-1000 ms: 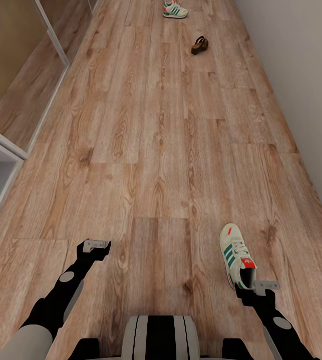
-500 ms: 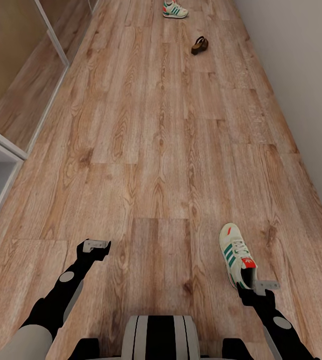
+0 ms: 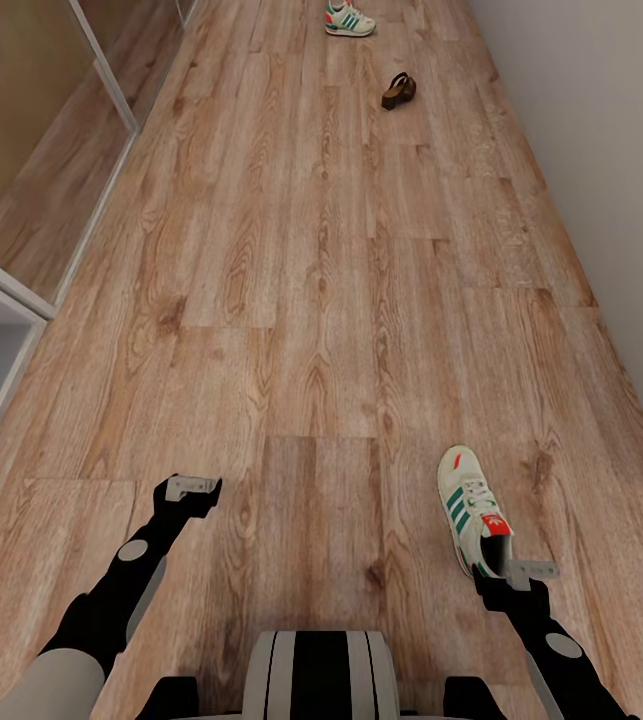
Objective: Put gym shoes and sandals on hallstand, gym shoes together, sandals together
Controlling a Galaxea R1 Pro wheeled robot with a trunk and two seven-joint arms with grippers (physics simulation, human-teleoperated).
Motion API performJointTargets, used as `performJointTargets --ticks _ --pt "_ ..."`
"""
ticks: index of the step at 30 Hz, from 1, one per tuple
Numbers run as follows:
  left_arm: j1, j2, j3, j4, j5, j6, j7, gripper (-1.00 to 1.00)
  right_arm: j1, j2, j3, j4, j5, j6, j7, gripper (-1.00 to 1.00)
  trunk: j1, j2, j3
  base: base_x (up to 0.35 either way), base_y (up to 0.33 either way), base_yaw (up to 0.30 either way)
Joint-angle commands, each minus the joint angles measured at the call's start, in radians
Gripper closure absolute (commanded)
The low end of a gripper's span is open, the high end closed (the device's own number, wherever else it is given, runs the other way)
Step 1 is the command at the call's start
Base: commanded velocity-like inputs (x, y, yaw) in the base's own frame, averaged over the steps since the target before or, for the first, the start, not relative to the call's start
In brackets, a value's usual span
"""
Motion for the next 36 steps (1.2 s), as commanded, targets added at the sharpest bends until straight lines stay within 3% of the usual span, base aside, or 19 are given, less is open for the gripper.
performJointTargets --ticks 1,4,26,30,36 --pt "0.0 0.0 0.001 -0.005 -0.004 -0.002 -0.004 -1.0 0.0 0.0 0.001 -0.001 -0.002 0.006 0.001 1.0 0.0 0.0 0.0 0.0 0.0 0.0" --pt "0.0 0.0 0.001 -0.015 -0.004 0.0 -0.004 -1.0 0.0 0.0 0.001 -0.001 -0.002 0.006 0.001 1.0 0.0 0.0 0.0 0.0 0.0 0.0" --pt "0.003 0.007 0.006 0.003 -0.004 0.009 0.0 -1.0 0.0 0.0 0.002 0.001 -0.003 0.003 0.006 1.0 -0.01 0.005 0.085 0.0 0.0 0.0" --pt "0.031 0.009 0.01 0.003 -0.004 0.027 0.004 -1.0 0.0 0.0 0.002 0.001 -0.003 0.004 0.005 1.0 -0.012 0.006 0.1 0.0 0.0 0.0" --pt "0.111 0.012 0.034 0.04 -0.002 0.027 0.009 -1.0 0.0 0.037 0.001 0.002 -0.001 -0.015 0.003 1.0 -0.014 0.007 0.123 0.0 0.0 0.0"
